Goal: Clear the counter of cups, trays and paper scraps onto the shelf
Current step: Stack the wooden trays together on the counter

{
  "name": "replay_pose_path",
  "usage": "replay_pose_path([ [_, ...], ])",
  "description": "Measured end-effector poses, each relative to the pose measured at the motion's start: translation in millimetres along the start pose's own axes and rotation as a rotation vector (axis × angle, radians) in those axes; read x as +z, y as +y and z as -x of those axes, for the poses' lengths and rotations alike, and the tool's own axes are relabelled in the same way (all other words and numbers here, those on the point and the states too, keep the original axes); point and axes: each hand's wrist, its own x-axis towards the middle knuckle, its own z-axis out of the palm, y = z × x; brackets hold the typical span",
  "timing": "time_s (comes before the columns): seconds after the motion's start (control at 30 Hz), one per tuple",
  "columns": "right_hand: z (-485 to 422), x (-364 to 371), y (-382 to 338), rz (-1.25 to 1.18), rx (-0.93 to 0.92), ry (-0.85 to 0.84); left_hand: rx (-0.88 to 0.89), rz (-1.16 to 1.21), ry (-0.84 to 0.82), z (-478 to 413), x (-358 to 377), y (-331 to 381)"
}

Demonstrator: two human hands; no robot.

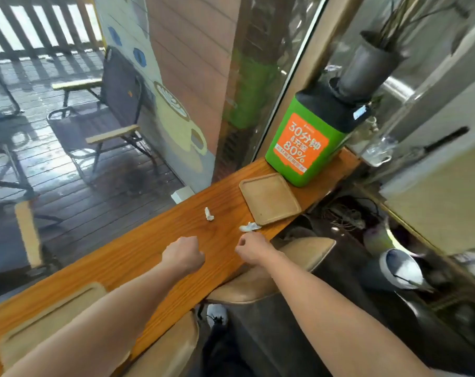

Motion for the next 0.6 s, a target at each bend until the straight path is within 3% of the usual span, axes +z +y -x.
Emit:
replay_pose_path([
  [0.27, -60.6, -60.9, 80.8, -0.054, 0.087, 0.069, 0.059, 0.001, -0.072, -76.5, 24.2, 100.6],
  [0.6, -153.6, -118.3, 147.6, -0.036, 0.112, 0.016, 0.041, 0.001, -0.078, -147.3, 48.5, 174.9],
])
